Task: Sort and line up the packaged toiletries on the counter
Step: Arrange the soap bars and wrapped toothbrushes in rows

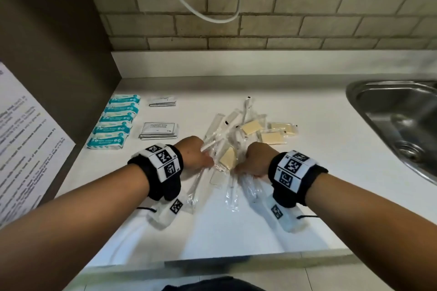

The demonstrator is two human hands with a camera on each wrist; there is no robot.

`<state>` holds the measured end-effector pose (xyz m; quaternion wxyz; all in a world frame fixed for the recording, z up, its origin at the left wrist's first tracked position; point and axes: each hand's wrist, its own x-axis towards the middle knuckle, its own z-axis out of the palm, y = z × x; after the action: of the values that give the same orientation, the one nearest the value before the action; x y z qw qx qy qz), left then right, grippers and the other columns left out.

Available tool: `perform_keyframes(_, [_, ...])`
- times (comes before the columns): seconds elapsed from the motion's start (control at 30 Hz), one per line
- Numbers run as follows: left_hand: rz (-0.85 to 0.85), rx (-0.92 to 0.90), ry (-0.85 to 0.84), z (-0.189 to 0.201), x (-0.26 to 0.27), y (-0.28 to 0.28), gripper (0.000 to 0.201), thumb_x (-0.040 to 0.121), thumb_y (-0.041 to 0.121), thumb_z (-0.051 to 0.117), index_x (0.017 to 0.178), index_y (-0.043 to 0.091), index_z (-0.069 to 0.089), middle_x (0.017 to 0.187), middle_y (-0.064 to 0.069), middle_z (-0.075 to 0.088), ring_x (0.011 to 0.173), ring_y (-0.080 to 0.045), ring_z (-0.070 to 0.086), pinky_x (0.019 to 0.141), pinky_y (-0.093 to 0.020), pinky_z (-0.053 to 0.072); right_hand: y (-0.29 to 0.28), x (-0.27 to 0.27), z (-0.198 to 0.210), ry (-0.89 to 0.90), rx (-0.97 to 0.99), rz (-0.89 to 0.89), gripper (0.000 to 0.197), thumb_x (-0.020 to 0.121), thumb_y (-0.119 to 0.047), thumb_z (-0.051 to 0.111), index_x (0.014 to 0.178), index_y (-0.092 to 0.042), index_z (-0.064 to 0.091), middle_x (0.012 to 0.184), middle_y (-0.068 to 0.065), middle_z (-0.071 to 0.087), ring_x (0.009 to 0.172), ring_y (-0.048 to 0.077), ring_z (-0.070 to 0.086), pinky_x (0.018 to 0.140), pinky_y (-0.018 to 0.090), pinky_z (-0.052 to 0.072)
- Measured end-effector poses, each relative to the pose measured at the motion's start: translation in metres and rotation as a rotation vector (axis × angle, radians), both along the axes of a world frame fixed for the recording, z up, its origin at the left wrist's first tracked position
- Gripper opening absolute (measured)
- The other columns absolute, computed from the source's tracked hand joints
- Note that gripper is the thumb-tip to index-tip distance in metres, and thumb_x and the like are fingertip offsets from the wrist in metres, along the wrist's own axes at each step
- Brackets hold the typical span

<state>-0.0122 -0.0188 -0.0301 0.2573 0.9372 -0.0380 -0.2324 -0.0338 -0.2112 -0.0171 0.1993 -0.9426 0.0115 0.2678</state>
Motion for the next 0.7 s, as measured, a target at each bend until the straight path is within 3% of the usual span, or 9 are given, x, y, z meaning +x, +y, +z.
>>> perform_keyframes(0.17, [0.099,-0.072,-0.054,0.014,0.010,0.000,0.029,0.091,0.035,0.052,0.101,0.008,0.053,0.088,-0.001,0.054,0.079,-0.018,0.051,0.062,-0.028,0.037,0.006,0.003,0.002,0.006,0.047,-0.070,0.031,0.068,-0.031,0.079,0.082,-0.006,0.066,0.072,0.003,0.062,0.067,0.020,0.059,0.053,0.023,0.044])
perform_keyframes(0.23, [0.186,-0.232,-0.055,0.017,0.015,-0.001,0.037,0.086,0.035,0.050,0.106,0.004,0.052,0.087,-0.001,0.063,0.081,-0.021,0.061,0.071,-0.030,0.048,0.004,0.004,0.004,-0.004,0.071,-0.088,0.033,0.069,-0.030,0.077,0.086,-0.004,0.067,0.076,0.004,0.065,0.070,0.021,0.062,0.056,0.025,0.048])
perform_keyframes(0.27, [0.240,-0.334,-0.051,0.018,0.016,-0.002,0.040,0.082,0.035,0.050,0.109,0.005,0.049,0.089,-0.004,0.068,0.083,-0.024,0.067,0.079,-0.037,0.055,0.003,0.005,0.007,-0.026,0.081,-0.087,0.031,0.072,-0.029,0.074,0.087,-0.003,0.067,0.076,0.005,0.066,0.070,0.022,0.063,0.060,0.027,0.052])
perform_keyframes(0.33, [0.285,-0.486,-0.049,0.022,0.016,-0.007,0.032,0.089,0.028,0.050,0.113,0.008,0.042,0.096,-0.010,0.070,0.085,-0.032,0.072,0.085,-0.050,0.057,0.002,0.008,0.018,-0.109,0.127,-0.089,0.018,0.081,-0.021,0.066,0.082,-0.003,0.064,0.075,0.008,0.066,0.066,0.022,0.063,0.065,0.029,0.053])
perform_keyframes(0.43, [0.259,-0.571,-0.070,0.027,0.018,-0.017,0.025,0.099,0.023,0.049,0.119,0.010,0.040,0.103,-0.012,0.071,0.086,-0.033,0.072,0.082,-0.047,0.057,0.005,0.019,0.039,-0.257,0.284,-0.130,0.018,0.084,-0.011,0.061,0.069,-0.010,0.052,0.069,0.008,0.064,0.054,0.017,0.059,0.059,0.027,0.050])
perform_keyframes(0.53, [0.252,-0.603,-0.104,0.031,0.022,-0.028,0.039,0.096,0.039,0.052,0.125,0.014,0.045,0.108,-0.014,0.069,0.088,-0.033,0.070,0.079,-0.046,0.058,0.013,0.032,0.048,-0.345,0.394,-0.133,0.024,0.084,-0.014,0.067,0.069,-0.013,0.048,0.061,0.003,0.062,0.050,0.015,0.057,0.057,0.026,0.047])
perform_keyframes(0.6, [0.297,-0.718,-0.079,0.032,0.026,-0.033,0.041,0.091,0.044,0.056,0.120,0.016,0.049,0.105,-0.016,0.070,0.089,-0.037,0.071,0.082,-0.053,0.057,0.017,0.037,0.047,-0.369,0.399,-0.125,0.016,0.086,-0.021,0.069,0.085,-0.013,0.055,0.067,-0.001,0.062,0.054,0.011,0.055,0.054,0.021,0.038])
perform_keyframes(0.63, [0.321,-0.771,-0.074,0.031,0.029,-0.034,0.042,0.089,0.045,0.058,0.119,0.017,0.049,0.104,-0.016,0.070,0.088,-0.038,0.071,0.082,-0.058,0.056,0.019,0.038,0.047,-0.371,0.385,-0.122,0.020,0.087,-0.024,0.068,0.100,-0.013,0.058,0.079,-0.001,0.063,0.063,0.011,0.055,0.055,0.019,0.036])
perform_keyframes(0.7, [0.341,-0.811,-0.088,0.029,0.036,-0.035,0.045,0.086,0.049,0.062,0.116,0.018,0.050,0.103,-0.013,0.070,0.086,-0.035,0.071,0.081,-0.056,0.057,0.019,0.041,0.044,-0.378,0.322,-0.057,0.045,0.088,-0.030,0.067,0.126,-0.011,0.055,0.107,0.005,0.063,0.083,0.014,0.054,0.062,0.020,0.037])
